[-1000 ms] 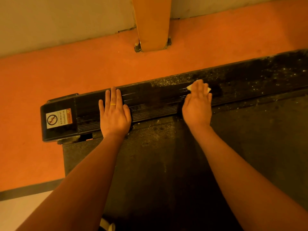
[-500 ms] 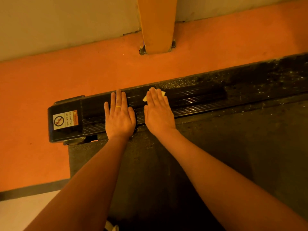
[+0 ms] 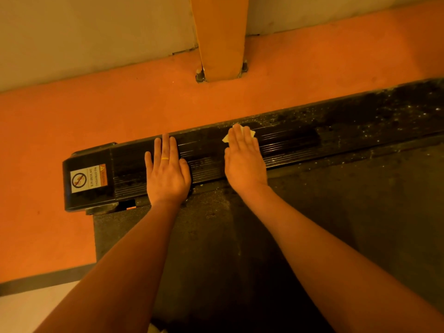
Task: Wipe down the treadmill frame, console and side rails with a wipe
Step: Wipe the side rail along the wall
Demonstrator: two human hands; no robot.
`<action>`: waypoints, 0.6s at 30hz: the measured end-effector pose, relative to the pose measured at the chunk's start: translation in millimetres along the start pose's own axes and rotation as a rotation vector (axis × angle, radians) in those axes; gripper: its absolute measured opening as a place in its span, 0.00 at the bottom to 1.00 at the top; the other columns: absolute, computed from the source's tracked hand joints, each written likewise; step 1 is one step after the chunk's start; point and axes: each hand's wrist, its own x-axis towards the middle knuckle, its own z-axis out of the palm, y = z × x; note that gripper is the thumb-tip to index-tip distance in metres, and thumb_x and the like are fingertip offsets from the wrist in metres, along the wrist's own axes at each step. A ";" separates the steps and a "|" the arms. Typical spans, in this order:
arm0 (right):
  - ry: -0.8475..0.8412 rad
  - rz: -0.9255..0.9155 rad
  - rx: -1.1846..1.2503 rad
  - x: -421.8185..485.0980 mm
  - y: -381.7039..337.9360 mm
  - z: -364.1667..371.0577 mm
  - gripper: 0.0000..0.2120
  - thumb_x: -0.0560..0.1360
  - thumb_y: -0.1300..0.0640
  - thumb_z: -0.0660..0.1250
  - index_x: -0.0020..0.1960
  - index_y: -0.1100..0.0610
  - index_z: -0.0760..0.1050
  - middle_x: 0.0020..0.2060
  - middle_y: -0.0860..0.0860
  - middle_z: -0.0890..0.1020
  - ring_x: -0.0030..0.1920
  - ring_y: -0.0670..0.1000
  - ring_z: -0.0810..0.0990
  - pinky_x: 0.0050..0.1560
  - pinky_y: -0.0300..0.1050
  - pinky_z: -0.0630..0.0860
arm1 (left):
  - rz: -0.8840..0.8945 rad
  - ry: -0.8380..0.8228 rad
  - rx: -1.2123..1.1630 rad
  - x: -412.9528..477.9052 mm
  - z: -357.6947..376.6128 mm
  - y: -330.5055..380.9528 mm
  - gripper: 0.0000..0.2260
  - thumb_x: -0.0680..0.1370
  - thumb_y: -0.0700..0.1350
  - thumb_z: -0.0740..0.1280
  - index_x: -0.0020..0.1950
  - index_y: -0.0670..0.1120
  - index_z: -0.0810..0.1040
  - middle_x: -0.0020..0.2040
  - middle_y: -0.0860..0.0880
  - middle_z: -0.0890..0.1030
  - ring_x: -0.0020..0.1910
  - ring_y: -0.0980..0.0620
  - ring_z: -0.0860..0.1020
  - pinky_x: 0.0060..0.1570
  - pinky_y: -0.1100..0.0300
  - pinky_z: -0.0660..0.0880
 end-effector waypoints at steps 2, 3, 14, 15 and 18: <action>0.013 0.000 0.001 1.1 14.8 -2.8 0.26 0.86 0.54 0.46 0.81 0.58 0.45 0.81 0.54 0.46 0.80 0.55 0.42 0.79 0.52 0.42 | -0.002 -0.005 0.011 0.3 0.7 -0.9 0.28 0.83 0.54 0.42 0.83 0.45 0.50 0.83 0.47 0.48 0.81 0.49 0.44 0.80 0.45 0.45; 0.043 0.037 0.014 1.8 25.7 -5.0 0.26 0.86 0.55 0.47 0.81 0.58 0.45 0.81 0.54 0.47 0.80 0.54 0.43 0.79 0.52 0.43 | -0.004 -0.006 0.013 0.3 0.6 -1.4 0.28 0.84 0.54 0.43 0.83 0.45 0.49 0.83 0.48 0.48 0.81 0.49 0.44 0.80 0.45 0.45; 0.092 0.196 0.034 2.5 47.0 -11.2 0.26 0.86 0.54 0.47 0.81 0.60 0.46 0.81 0.56 0.48 0.80 0.57 0.43 0.79 0.52 0.43 | 0.001 -0.004 0.007 0.7 1.3 -0.8 0.28 0.84 0.54 0.43 0.83 0.45 0.50 0.83 0.47 0.48 0.81 0.49 0.44 0.80 0.45 0.44; 0.088 0.181 0.034 2.2 49.9 -12.2 0.26 0.86 0.54 0.47 0.81 0.60 0.46 0.81 0.56 0.48 0.80 0.56 0.43 0.79 0.52 0.43 | 0.002 -0.002 0.008 0.9 0.8 -0.3 0.28 0.84 0.54 0.43 0.83 0.45 0.50 0.83 0.47 0.48 0.81 0.49 0.44 0.80 0.45 0.44; 0.119 0.255 0.072 6.5 71.4 -20.4 0.26 0.86 0.54 0.47 0.81 0.60 0.47 0.81 0.55 0.48 0.80 0.55 0.43 0.79 0.52 0.43 | 0.004 -0.002 0.010 1.6 0.8 0.0 0.28 0.83 0.54 0.43 0.83 0.45 0.49 0.83 0.47 0.48 0.81 0.49 0.44 0.80 0.45 0.45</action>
